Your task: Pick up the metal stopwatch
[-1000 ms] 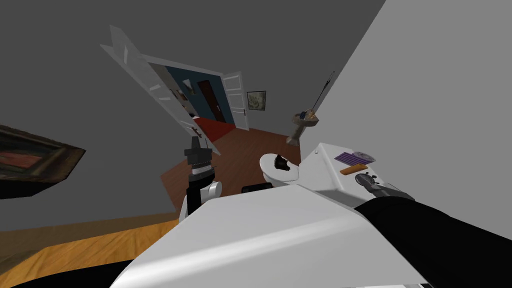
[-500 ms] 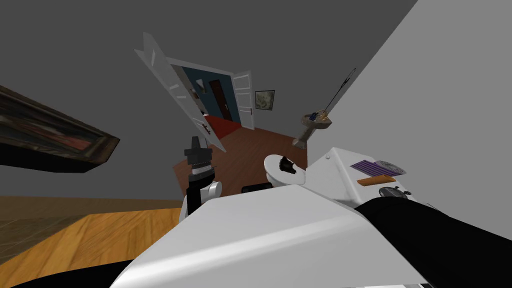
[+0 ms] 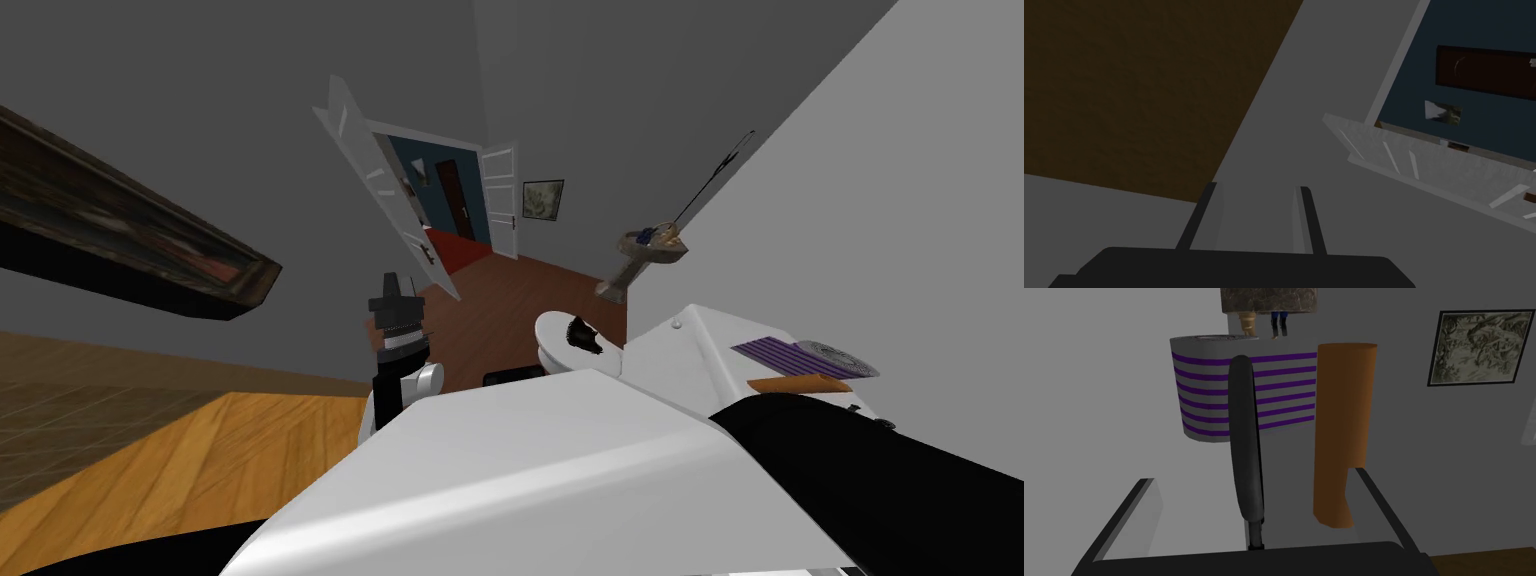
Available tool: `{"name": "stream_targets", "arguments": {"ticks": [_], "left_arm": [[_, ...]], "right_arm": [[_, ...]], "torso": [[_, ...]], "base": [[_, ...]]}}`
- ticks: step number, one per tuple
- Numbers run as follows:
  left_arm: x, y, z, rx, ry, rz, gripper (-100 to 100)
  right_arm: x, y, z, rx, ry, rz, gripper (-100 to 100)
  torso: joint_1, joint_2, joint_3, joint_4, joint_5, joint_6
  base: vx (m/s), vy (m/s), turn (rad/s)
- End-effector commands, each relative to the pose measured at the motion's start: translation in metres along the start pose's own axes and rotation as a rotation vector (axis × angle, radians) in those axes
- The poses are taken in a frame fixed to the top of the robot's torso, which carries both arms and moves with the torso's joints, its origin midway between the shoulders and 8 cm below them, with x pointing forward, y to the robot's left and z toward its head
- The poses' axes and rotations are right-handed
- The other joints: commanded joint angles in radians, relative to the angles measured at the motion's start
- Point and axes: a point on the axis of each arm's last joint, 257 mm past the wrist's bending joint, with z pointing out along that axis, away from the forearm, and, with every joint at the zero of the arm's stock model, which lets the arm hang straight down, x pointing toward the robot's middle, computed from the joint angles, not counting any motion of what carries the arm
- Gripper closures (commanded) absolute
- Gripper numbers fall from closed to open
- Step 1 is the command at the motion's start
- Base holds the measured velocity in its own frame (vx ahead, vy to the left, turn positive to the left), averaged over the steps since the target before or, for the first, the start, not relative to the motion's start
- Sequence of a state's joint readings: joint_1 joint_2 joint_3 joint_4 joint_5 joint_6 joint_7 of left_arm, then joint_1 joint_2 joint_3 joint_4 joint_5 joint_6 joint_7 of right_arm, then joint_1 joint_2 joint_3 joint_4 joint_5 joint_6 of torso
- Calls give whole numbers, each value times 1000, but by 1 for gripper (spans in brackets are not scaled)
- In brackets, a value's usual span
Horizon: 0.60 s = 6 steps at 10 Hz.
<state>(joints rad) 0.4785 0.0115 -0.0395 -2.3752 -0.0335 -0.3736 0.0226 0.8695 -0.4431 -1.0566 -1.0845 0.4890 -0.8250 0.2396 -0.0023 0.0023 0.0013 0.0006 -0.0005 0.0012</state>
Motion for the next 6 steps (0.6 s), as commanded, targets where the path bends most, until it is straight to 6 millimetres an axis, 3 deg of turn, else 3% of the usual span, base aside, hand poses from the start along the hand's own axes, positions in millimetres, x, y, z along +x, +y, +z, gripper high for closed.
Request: {"name": "stream_targets", "arguments": {"ticks": [1,2,3,4,5,6], "left_arm": [[0,0,0,0,0,0,0],[0,0,0,0,0,0,0],[0,0,0,0,0,0,0],[0,0,0,0,0,0,0],[0,0,0,0,0,0,0],[0,0,0,0,0,0,0]], "right_arm": [[-3,-21,-24,38,-16,21,-100],[-4,-33,-35,60,-25,29,-100],[0,-43,-42,88,-20,37,-100],[-2,-37,-34,68,-21,30,-100],[-2,-38,-35,71,-21,32,100],[-2,-37,-35,71,-21,32,100]], "torso": [[0,0,0,0,0,0],[3,-1,0,0,0,-1],[4,-1,0,0,1,-1],[3,0,0,0,1,0],[2,0,0,0,0,0],[1,0,0,0,0,0]], "base": [[13,50,322],[8,75,413],[7,41,123],[4,13,-5],[0,0,0],[-2,-3,-20]]}}
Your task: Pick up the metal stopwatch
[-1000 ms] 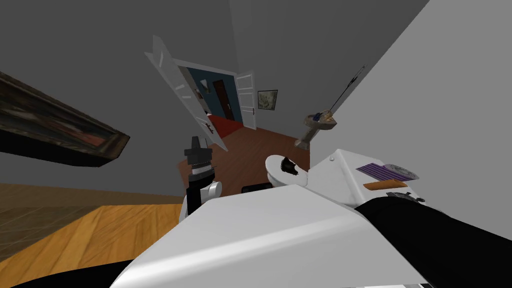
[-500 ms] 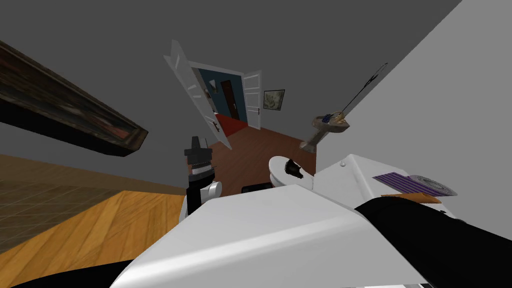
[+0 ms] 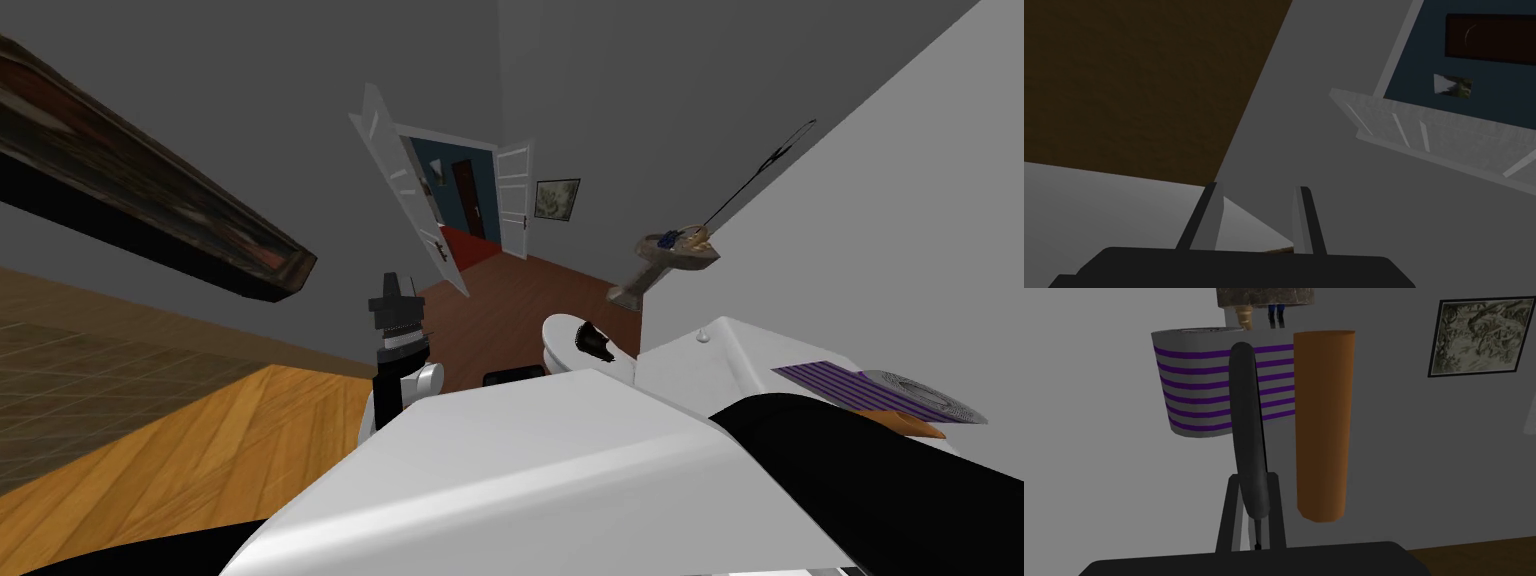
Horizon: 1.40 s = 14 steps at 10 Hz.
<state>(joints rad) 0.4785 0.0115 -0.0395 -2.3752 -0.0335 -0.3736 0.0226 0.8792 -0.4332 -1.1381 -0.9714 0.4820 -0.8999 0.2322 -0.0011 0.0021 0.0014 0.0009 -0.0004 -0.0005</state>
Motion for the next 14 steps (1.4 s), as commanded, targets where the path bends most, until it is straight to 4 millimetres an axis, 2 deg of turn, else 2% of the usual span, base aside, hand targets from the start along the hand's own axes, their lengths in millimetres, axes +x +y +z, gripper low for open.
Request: {"name": "stream_targets", "arguments": {"ticks": [1,3,4,5,6,8,9,11,12,14], "left_arm": [[0,0,0,0,0,0,0],[0,0,0,0,0,0,0],[0,0,0,0,0,0,0],[0,0,0,0,0,0,0],[0,0,0,0,0,0,0],[0,0,0,0,0,0,0],[0,0,0,0,0,0,0],[0,0,0,0,0,0,0],[0,0,0,0,0,0,0],[0,0,0,0,0,0,0]], "right_arm": [[0,0,0,0,0,0,100],[1,0,0,2,0,4,100],[0,0,0,0,0,3,0],[7,19,19,-31,23,-20,100],[10,33,28,-57,31,-26,100],[5,38,30,-69,23,-31,100],[11,59,49,-100,41,-51,100],[13,81,59,-140,47,-58,100],[10,108,77,-179,44,-84,100],[16,135,84,-226,56,-85,100]], "torso": [[0,0,0,0,0,0],[-3,3,2,1,-1,0],[-4,3,2,1,-1,1],[-4,3,2,1,-1,1],[-8,4,2,1,-2,3],[-9,5,3,1,-3,2],[-8,4,2,1,-3,1],[-13,6,3,1,-7,6],[-13,5,3,1,-8,4],[-18,6,3,0,-9,6]], "base": [[4,6,1],[0,0,0],[0,0,0],[-16,-74,-363],[-24,-83,-378],[-6,-30,-59],[-15,-70,-370],[-1,-56,-220],[-8,-72,-349],[1,-60,-234]]}}
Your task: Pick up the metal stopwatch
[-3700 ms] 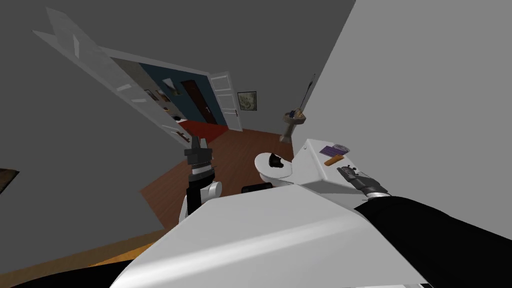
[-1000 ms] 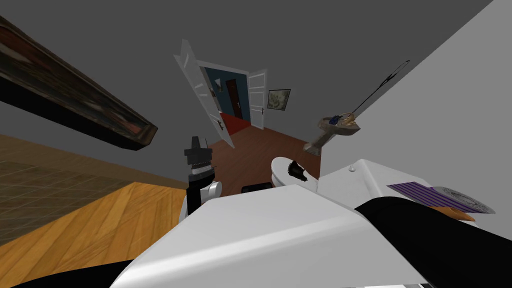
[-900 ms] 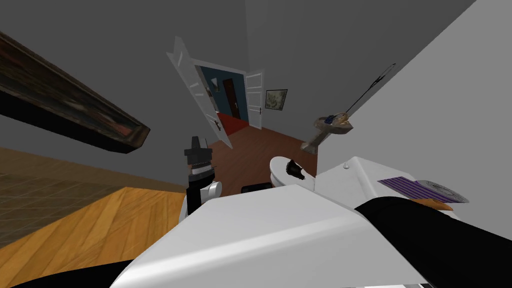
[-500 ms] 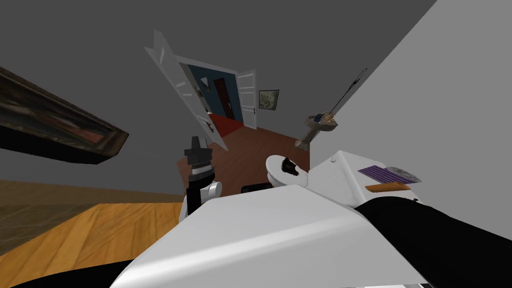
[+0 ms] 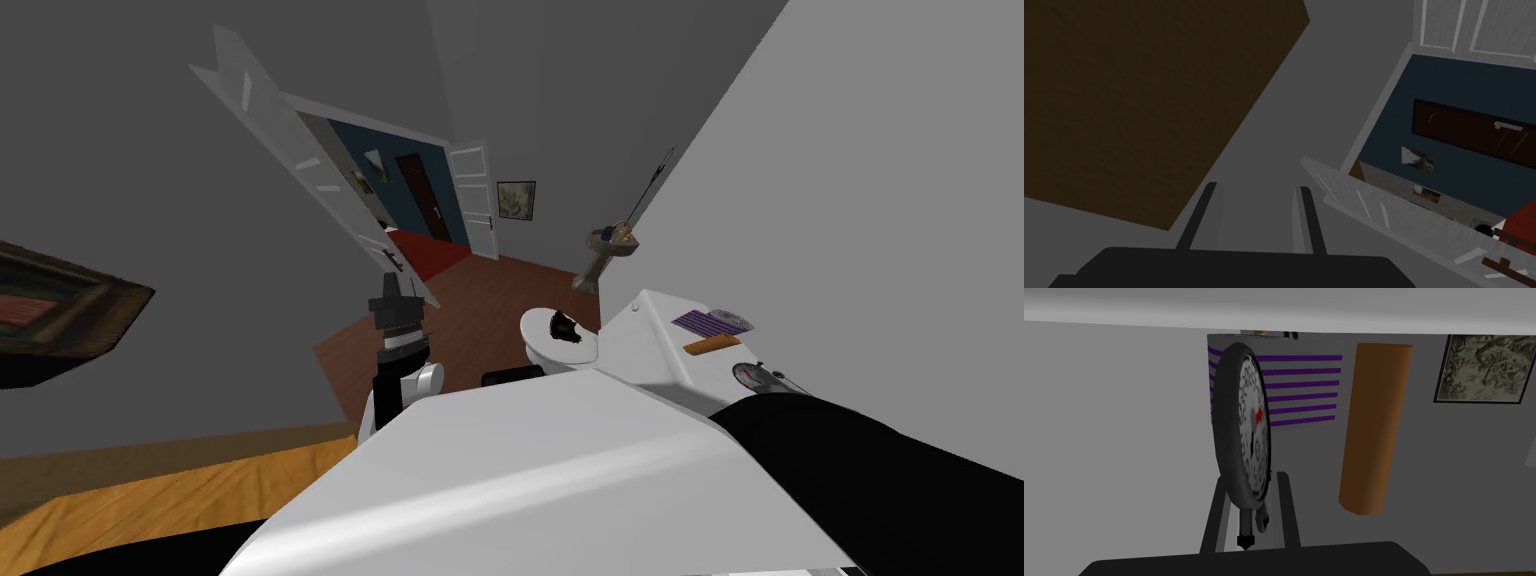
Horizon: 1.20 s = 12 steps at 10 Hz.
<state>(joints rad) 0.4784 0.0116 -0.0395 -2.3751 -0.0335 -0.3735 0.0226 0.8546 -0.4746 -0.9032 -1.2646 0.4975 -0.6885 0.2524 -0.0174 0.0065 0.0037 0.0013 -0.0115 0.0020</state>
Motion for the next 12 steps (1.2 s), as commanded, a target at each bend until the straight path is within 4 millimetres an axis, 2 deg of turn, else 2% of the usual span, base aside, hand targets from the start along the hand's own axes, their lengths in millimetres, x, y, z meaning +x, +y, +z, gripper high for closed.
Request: {"name": "stream_targets", "arguments": {"ticks": [1,2,4,5,7,8,9,10,12], "left_arm": [[0,0,0,0,0,0,0],[0,0,0,0,0,0,0],[0,0,0,0,0,0,0],[0,0,0,0,0,0,0],[0,0,0,0,0,0,0],[0,0,0,0,0,0,0],[0,0,0,0,0,0,0],[0,0,0,0,0,0,0],[0,0,0,0,0,0,0]], "right_arm": [[1,25,20,-37,7,-20,100],[5,37,25,-56,15,-19,100],[-1,64,35,-106,2,-26,100],[-1,81,48,-126,8,-43,100],[8,105,54,-159,26,-36,100],[-2,116,56,-180,6,-42,100],[-4,118,57,-186,2,-43,100],[-4,144,68,-216,7,-58,100],[-5,172,71,-260,2,-54,100]], "torso": [[0,0,0,0,0,0],[-4,-2,-1,-1,-2,3],[0,-3,-2,-1,-10,-1],[0,-4,-3,-1,-10,-3],[-4,-3,-3,-2,-13,2],[-4,-3,-3,-3,-18,1],[-3,-4,-3,-3,-18,0],[-3,-4,-3,-3,-18,0],[-7,-3,-3,-3,-19,2]], "base": [[19,-83,-345],[2,-7,-216],[-9,-14,-67],[-6,-36,-256],[4,-36,-235],[3,1,-25],[0,0,0],[7,-50,-293],[7,-46,-221]]}}
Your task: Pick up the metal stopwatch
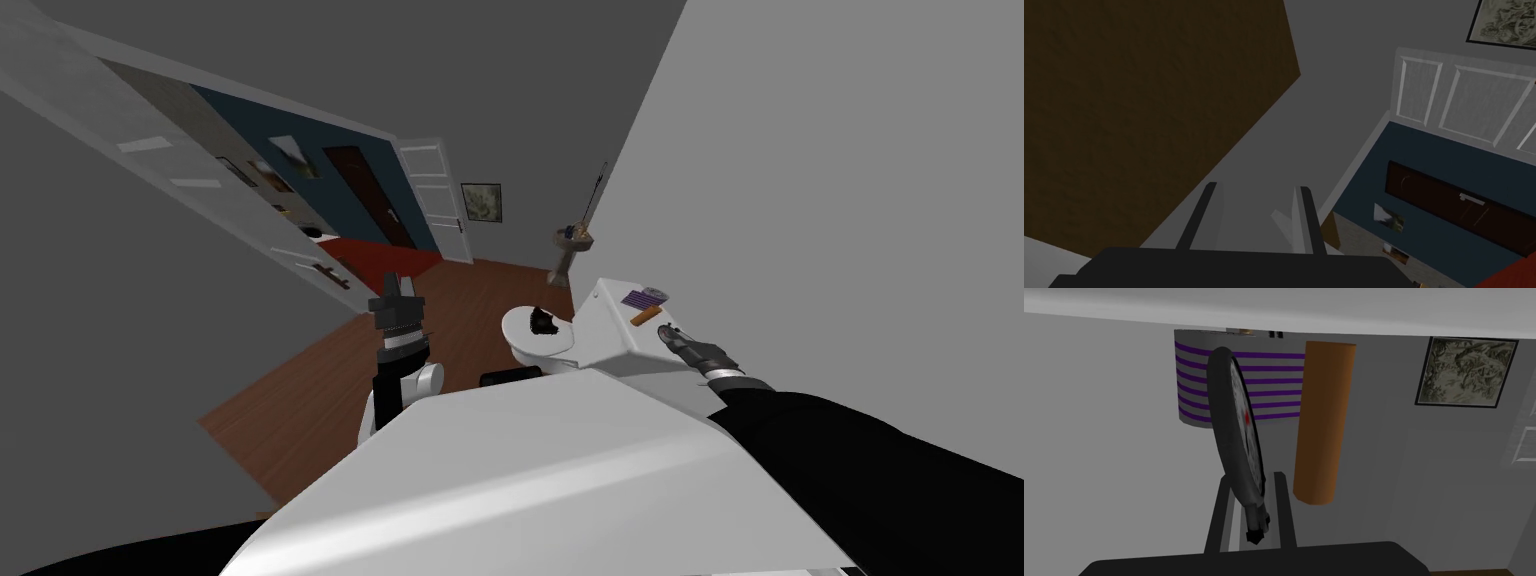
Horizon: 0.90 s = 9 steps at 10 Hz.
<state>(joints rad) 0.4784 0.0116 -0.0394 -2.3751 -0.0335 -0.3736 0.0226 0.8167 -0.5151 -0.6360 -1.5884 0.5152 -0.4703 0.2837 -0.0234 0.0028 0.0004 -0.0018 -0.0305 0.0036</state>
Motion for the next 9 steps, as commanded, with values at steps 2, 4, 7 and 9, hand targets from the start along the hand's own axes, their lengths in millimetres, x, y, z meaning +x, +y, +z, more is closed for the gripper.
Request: {"name": "stream_targets", "arguments": {"ticks": [2,4,7,9], "left_arm": [[0,0,0,0,0,0,0],[0,0,0,0,0,0,0],[0,0,0,0,0,0,0],[0,0,0,0,0,0,0]], "right_arm": [[-8,35,19,-47,-6,-14,100],[-9,61,25,-87,-9,-5,100],[-7,99,37,-134,0,-6,100],[-22,120,39,-170,-30,-7,100]], "torso": [[1,0,0,0,0,-1],[-2,0,0,0,-1,0],[-3,-1,-1,-1,-1,0],[-2,-1,-1,-1,-2,-3]], "base": [[4,-40,-150],[20,-59,-269],[28,-58,-257],[7,-22,-49]]}}
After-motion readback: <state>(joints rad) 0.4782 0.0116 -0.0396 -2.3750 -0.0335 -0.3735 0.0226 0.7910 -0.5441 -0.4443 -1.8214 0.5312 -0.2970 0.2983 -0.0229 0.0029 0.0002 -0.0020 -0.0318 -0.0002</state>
